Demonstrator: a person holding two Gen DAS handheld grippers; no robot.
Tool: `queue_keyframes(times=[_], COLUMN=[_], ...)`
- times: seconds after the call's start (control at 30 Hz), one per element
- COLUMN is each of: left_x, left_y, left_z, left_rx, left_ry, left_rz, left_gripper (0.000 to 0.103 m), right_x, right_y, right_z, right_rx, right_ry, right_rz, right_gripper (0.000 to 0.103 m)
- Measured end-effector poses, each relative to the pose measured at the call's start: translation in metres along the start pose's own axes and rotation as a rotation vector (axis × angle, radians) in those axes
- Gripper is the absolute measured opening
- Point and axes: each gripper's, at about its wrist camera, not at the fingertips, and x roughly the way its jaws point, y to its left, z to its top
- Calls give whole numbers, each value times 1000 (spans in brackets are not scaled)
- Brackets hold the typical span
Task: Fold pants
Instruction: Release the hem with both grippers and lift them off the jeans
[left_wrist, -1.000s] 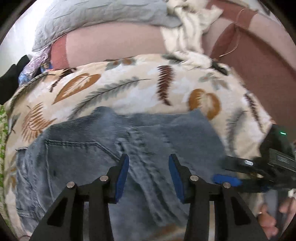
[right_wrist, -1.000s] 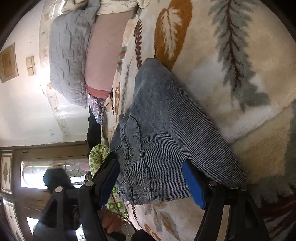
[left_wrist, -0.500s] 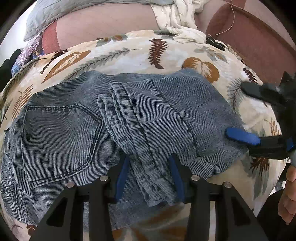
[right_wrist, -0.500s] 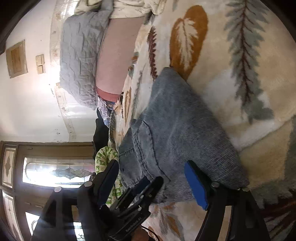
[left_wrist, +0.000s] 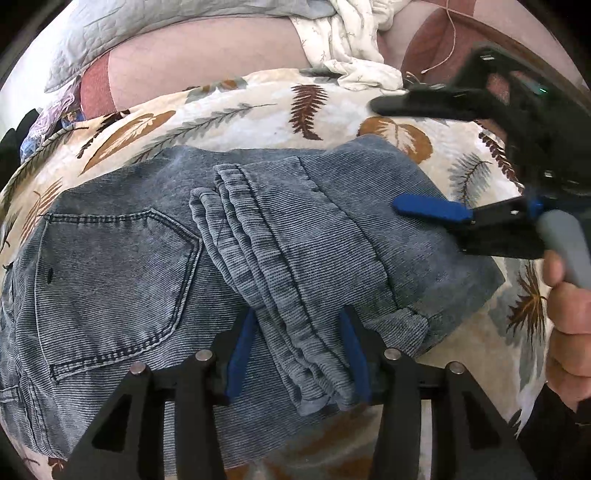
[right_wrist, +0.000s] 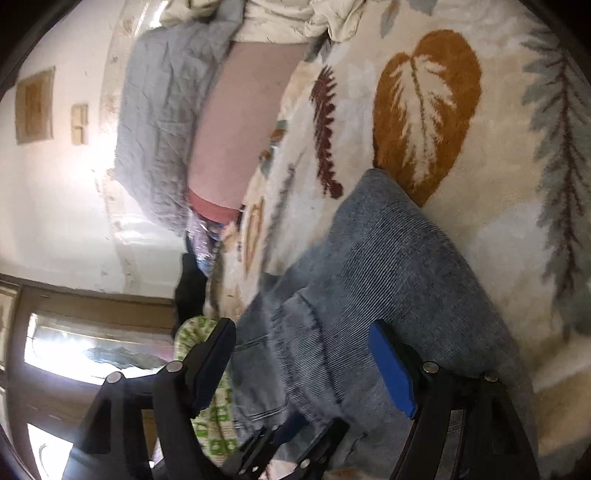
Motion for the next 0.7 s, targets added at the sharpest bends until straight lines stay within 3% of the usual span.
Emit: queue_keyframes(times=[0.23,0.43,0.6,0.7], left_x=[0,-5,-35,-63], left_y=[1,9,20,31], left_z=[0,3,-6,-18], left_rx=[-8,-59,-96,-108], left_ry=[4,-9,-88,-178], left_rz=[-15,-53,-48,4], left_gripper=[50,50,51,60], right_x=[25,22,3,-4], right_y=[0,3,26,42], right_z=[9,10,5,-2], right_rx=[-54,-52,-155,-216], right_ry=[33,31,-36,-67], right_rz=[-106,-87,-58,-52], right_gripper=[77,77,78,79])
